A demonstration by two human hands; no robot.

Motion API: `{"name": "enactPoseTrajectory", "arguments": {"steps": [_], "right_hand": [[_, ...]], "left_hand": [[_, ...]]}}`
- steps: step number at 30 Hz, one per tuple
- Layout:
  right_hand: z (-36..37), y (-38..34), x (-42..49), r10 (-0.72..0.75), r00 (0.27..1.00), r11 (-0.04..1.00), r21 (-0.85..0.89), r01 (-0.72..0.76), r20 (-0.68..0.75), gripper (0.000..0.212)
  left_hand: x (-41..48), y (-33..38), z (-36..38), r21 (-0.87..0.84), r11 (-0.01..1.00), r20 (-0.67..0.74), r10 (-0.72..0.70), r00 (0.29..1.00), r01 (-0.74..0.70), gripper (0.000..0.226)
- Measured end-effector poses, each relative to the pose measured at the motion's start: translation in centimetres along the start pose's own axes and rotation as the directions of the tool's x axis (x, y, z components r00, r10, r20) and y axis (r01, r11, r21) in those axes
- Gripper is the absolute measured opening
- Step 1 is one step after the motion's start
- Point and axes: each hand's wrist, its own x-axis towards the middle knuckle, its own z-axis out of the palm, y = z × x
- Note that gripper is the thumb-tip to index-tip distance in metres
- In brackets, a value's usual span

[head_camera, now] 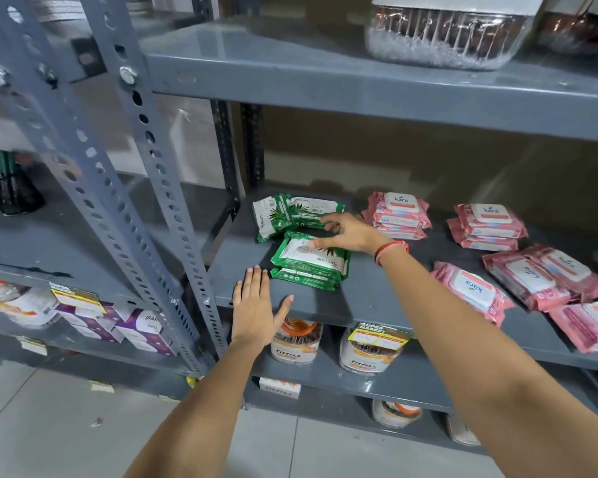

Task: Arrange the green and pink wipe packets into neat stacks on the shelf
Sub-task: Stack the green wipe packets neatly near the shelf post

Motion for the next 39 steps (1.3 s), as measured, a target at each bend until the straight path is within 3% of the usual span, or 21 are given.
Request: {"name": "enactPoseTrajectory", "arguments": {"steps": [3, 7, 11, 13, 16, 18, 21, 25, 27, 30, 31, 35, 37, 39], "right_hand": [[-0.3, -1.7, 0.4, 0.028, 0.984, 0.986, -0.167, 0.002, 0.175, 0.097], [1.1, -3.5, 1.0, -0.006, 0.978, 0.885, -0.454, 0.102, 0.208, 0.084], [0.8, -4.0, 1.3, -0.059, 0.950, 0.767, -0.595, 0.239, 0.306, 0.088], [0.6, -3.5, 1.2, -0.056, 0.947, 0.792, -0.563, 0.235, 0.317, 0.094], [0.1, -2.6, 0.5, -0.026, 0.959, 0.964, -0.247, 0.098, 0.282, 0.100], [-0.2, -2.3, 0.2, 0.021, 0.987, 0.997, -0.078, -0.008, 0.159, 0.093], [0.8, -2.7, 0.5, 0.216, 0.974, 0.958, -0.180, -0.224, -0.063, 0.093], [3.6, -4.2, 1.1, 0.377, 0.916, 0.878, -0.260, -0.401, -0.141, 0.107], [4.2, -4.5, 1.6, 0.373, 0.919, 0.876, -0.278, -0.395, -0.131, 0.100], [3.5, -4.5, 2.2, 0.284, 0.959, 0.920, -0.288, -0.265, 0.023, 0.068], [3.0, -4.5, 2.3, 0.248, 0.966, 0.939, -0.264, -0.221, 0.072, 0.068], [1.4, -3.9, 1.6, 0.189, 0.958, 0.982, -0.047, -0.183, 0.215, 0.112], [1.0, -3.2, 1.5, 0.203, 0.975, 0.979, 0.006, -0.205, 0.091, 0.116], [1.0, -3.0, 1.5, 0.252, 0.968, 0.960, -0.124, -0.251, -0.008, 0.115]], "left_hand": [[0.0, 0.0, 0.0, -0.010, 1.000, -0.005, -0.002, 1.000, 0.002, 0.089], [0.0, -0.1, 0.2, -0.026, 1.000, 0.000, 0.004, 1.000, -0.004, 0.081], [0.0, -0.2, 0.3, -0.018, 1.000, 0.001, 0.004, 1.000, -0.004, 0.079], [0.0, -0.2, 0.3, -0.016, 1.000, -0.002, 0.003, 1.000, -0.003, 0.079], [0.1, -0.2, 0.4, -0.017, 1.000, -0.008, 0.004, 1.000, -0.004, 0.078], [0.0, -0.2, 0.4, -0.016, 1.000, -0.006, 0.005, 1.000, -0.005, 0.078], [0.1, -0.2, 0.5, -0.015, 1.000, -0.007, 0.009, 1.000, -0.009, 0.078], [0.2, -0.3, 0.6, -0.024, 1.000, -0.011, 0.002, 1.000, -0.003, 0.079], [0.2, -0.3, 0.6, -0.032, 1.000, -0.008, 0.000, 1.000, 0.000, 0.079], [0.2, -0.3, 0.7, -0.033, 0.999, -0.004, 0.001, 1.000, -0.001, 0.078], [0.1, -0.3, 0.6, -0.034, 0.999, -0.006, 0.003, 1.000, -0.003, 0.078], [0.1, -0.2, 0.4, -0.040, 0.999, -0.012, 0.006, 1.000, -0.007, 0.077], [0.0, -0.2, 0.4, -0.028, 1.000, -0.008, 0.006, 1.000, -0.006, 0.077], [0.0, -0.2, 0.4, -0.024, 1.000, -0.009, 0.006, 1.000, -0.006, 0.077]]}}
